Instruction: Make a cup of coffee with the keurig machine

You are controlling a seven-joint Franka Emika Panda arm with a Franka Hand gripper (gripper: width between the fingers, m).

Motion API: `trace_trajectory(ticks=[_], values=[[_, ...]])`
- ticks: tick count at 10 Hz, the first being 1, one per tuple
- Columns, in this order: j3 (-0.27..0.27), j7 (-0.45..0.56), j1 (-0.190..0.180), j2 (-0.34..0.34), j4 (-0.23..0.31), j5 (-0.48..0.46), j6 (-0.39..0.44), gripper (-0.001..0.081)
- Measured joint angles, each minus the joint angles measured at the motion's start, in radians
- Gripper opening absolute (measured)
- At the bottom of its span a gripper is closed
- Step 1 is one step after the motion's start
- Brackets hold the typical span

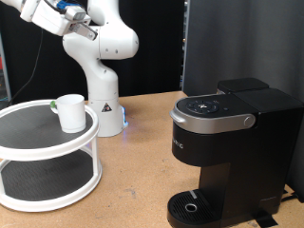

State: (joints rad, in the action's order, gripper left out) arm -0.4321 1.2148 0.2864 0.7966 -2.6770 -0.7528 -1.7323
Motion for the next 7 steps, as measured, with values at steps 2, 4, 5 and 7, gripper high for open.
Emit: trace_trajectory(ticks=[2,4,5,7], values=[[-0.008,0.000,0.001,-0.008,0.002,0.055,0.043,0.0002],[-0.032,0.000,0.008,-0.008,0.003,0.080,0.073,0.0002],[-0.049,0.000,0.014,-0.007,0.004,0.081,0.080,0.0002],[-0.086,0.000,0.026,-0.004,0.014,0.084,0.100,0.0002]])
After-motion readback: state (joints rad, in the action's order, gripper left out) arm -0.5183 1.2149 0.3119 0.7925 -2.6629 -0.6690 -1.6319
